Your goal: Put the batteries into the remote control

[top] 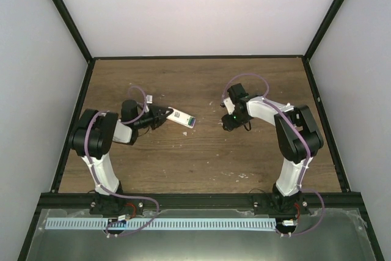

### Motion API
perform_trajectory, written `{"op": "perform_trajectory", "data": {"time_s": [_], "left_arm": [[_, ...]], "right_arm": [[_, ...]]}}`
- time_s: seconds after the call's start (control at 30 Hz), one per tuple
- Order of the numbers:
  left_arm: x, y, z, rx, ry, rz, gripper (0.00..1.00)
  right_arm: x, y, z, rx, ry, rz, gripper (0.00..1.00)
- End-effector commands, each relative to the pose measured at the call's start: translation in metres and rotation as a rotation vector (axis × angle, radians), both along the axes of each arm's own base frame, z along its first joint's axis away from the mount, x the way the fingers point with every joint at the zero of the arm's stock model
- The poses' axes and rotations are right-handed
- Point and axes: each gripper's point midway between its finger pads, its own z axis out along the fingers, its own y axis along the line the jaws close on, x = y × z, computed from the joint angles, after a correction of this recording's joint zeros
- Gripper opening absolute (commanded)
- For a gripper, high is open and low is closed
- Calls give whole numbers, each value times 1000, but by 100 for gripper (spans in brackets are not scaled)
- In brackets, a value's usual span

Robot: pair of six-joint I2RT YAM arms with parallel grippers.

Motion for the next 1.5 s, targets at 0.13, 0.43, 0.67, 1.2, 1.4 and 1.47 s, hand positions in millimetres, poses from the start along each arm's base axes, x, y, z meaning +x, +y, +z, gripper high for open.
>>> {"op": "perform_trajectory", "data": {"time_s": [0.13,0.43,0.67,1.2,1.4,1.47], "left_arm": [[11,-2,5,-20,-58,-49,0],[12,-9,1,-1,-69,-149,0],[6,-20,-1,-23,-66,-308,0],[7,-19,-29,119,-13,-402,0],[10,-20,-32,108,-9,-411,0],[10,-20,-34,107,-5,-411,0]], "right_arm": [[1,0,-8,-11,9,20,51],[9,9,13,13,-46,56,37],[13,39,46,103,-127,167,36],[-2,120,80,299,-167,382,37],[-4,139,78,340,-160,437,37],[-4,145,76,344,-155,453,38]]}}
